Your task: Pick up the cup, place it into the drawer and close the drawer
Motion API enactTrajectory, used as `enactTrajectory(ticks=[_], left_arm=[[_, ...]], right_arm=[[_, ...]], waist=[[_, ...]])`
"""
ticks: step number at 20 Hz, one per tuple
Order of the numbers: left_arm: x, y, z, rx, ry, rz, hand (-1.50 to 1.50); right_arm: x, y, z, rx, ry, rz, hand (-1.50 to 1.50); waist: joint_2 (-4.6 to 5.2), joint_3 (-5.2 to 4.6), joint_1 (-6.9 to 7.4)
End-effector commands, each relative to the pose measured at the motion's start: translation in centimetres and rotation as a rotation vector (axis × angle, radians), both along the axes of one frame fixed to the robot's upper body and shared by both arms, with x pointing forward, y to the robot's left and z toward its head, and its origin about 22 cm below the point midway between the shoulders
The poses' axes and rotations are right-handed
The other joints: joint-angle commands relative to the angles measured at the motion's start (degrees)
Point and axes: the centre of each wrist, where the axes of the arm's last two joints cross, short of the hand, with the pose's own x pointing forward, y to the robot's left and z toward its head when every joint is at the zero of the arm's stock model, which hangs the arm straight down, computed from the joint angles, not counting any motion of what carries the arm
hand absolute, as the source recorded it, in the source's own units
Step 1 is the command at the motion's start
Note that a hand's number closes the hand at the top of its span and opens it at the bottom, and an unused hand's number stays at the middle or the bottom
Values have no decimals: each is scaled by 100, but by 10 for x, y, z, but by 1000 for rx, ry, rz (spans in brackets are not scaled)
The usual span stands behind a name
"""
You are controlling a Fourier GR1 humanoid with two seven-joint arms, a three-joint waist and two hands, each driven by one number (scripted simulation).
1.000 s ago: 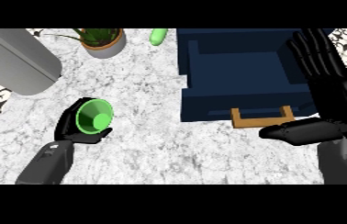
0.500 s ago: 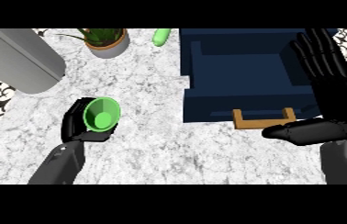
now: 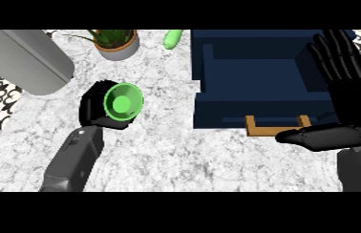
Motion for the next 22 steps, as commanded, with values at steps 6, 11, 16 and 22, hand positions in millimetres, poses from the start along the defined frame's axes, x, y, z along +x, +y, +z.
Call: enactTrajectory(ticks=[6,11,16,22], left_arm=[[63,-89,107,19,-157,-226,150],[76,-123,169,49,-149,-254,150],[85,-168,230,106,-128,-230,150],[94,-212,270,183,-35,-171,150]], right_arm=[[2,-2,2,4,8,-26,-150],[-4,-12,-5,-11,1,-20,-150],[0,-4,-17,-2,-2,-36,-150],[9,9,-17,4,-8,4,-150]], waist=[[-57,11,99],[-31,7,29],[0,6,-62],[49,8,-204]])
